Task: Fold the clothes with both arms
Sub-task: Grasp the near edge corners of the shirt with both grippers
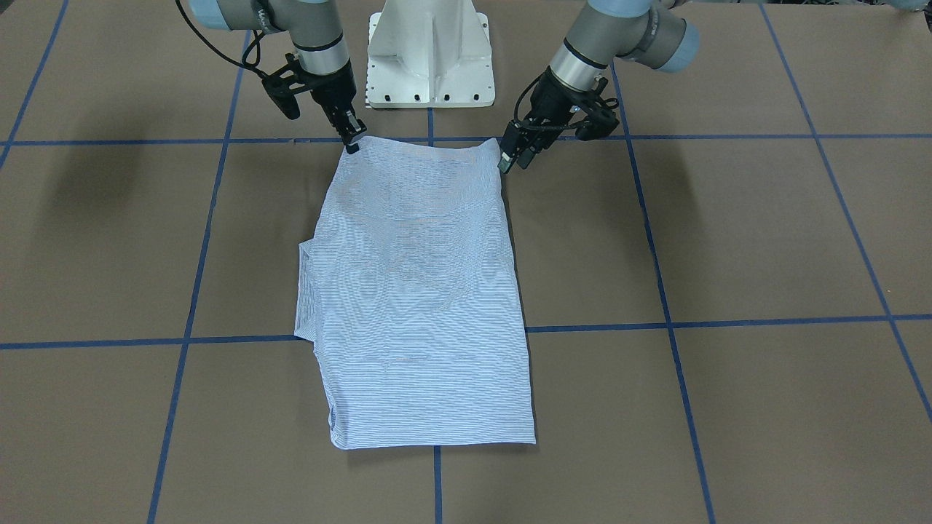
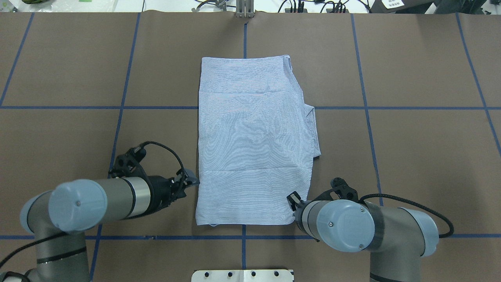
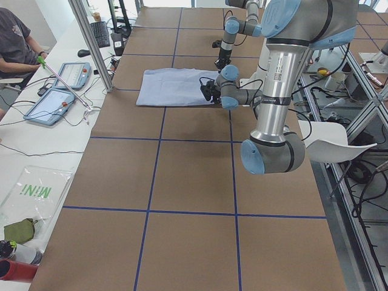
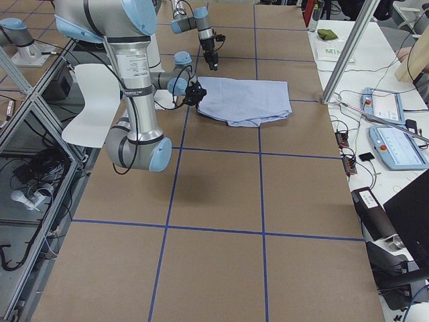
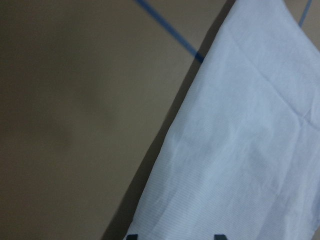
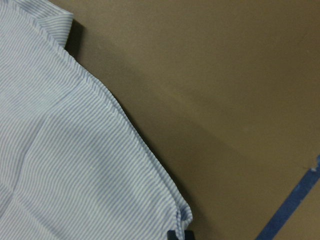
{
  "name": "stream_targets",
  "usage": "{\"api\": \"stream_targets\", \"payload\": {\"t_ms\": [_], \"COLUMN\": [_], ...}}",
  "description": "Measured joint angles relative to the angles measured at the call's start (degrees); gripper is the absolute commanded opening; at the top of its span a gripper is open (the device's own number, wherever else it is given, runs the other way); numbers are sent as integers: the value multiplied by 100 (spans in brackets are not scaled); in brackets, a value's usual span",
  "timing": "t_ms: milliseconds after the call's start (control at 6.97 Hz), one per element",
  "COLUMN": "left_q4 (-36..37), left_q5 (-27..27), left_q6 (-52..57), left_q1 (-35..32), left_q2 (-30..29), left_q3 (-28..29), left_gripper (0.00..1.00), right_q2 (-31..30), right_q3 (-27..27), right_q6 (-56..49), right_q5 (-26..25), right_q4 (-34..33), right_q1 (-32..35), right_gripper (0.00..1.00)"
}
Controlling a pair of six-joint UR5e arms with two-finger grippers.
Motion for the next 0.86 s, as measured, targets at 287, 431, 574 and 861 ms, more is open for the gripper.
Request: {"api": "stream_targets", "payload": {"t_ms": [287,431,574,861], "left_q4": [22,27,29,29], "left_q5": [210,244,259,268], "left_q6": [-115,-176,-206,-225], "left_q1": [473,590,672,777], "left_q2": [28,15,-3,-28], "left_q3": [50,100,150,209], "left_gripper": [56,52,49,40], "right_q2": [2,3,3,2], "right_q3": [4,5,5,5], "right_q6": [1,-1,-1,-6], "right_q5": [-7,-9,-9,-10], "right_q4": [-27,-31,-33,-33], "right_q1": [-8,-10,-10,-10], "right_gripper": [0,0,0,0]}}
